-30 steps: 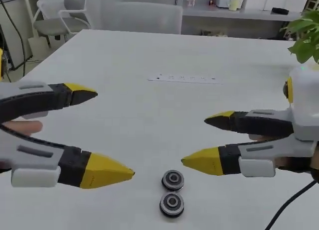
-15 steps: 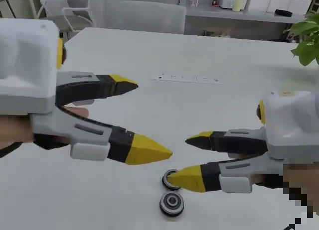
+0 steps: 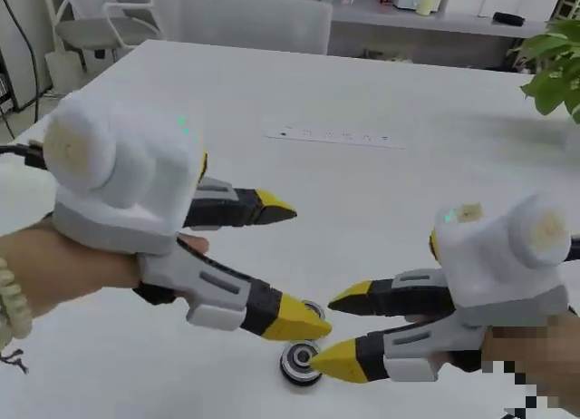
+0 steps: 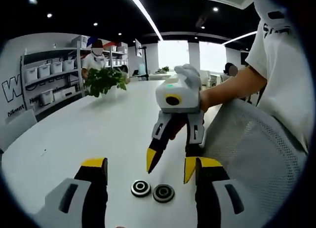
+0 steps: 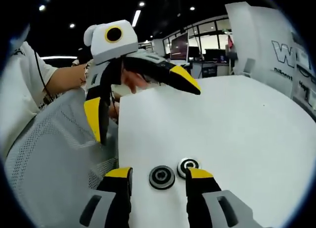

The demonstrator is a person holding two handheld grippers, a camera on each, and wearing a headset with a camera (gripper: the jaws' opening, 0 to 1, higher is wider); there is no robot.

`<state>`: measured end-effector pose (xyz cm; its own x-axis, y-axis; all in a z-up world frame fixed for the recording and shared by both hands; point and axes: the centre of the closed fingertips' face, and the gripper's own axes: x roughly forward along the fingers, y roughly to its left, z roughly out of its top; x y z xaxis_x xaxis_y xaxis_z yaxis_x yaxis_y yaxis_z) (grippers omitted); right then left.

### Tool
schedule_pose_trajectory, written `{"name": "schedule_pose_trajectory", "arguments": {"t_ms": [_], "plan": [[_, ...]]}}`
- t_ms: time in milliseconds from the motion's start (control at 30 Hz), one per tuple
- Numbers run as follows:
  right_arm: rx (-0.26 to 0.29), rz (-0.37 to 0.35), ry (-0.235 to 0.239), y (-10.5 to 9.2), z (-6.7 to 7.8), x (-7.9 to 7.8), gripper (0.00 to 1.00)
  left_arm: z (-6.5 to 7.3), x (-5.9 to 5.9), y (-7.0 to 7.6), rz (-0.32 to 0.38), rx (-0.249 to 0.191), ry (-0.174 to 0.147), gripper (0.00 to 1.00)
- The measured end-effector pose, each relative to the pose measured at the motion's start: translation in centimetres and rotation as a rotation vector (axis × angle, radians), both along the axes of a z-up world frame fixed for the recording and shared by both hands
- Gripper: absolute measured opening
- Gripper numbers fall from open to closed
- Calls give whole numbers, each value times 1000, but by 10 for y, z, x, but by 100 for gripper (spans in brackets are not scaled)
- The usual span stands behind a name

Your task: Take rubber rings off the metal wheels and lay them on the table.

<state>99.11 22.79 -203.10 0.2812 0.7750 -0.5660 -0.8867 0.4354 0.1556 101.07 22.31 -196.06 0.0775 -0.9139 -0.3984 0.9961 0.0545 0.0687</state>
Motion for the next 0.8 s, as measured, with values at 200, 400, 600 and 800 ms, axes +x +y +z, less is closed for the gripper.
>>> {"name": "schedule_pose_trajectory", "arguments": {"t_ms": [200,400,600,800], "plan": [[-70,19,18,0,-21,-4,33,-34,-5,0,44,19,4,65],[-121,17,19,2,-37,-5,31,-59,-10,2,14,71,24,50],[-151,10,43,0,-48,-7,28,-75,-14,-1,-12,84,8,36],[-170,16,36,1,-50,-7,27,-87,-16,-1,-25,110,3,27]]}}
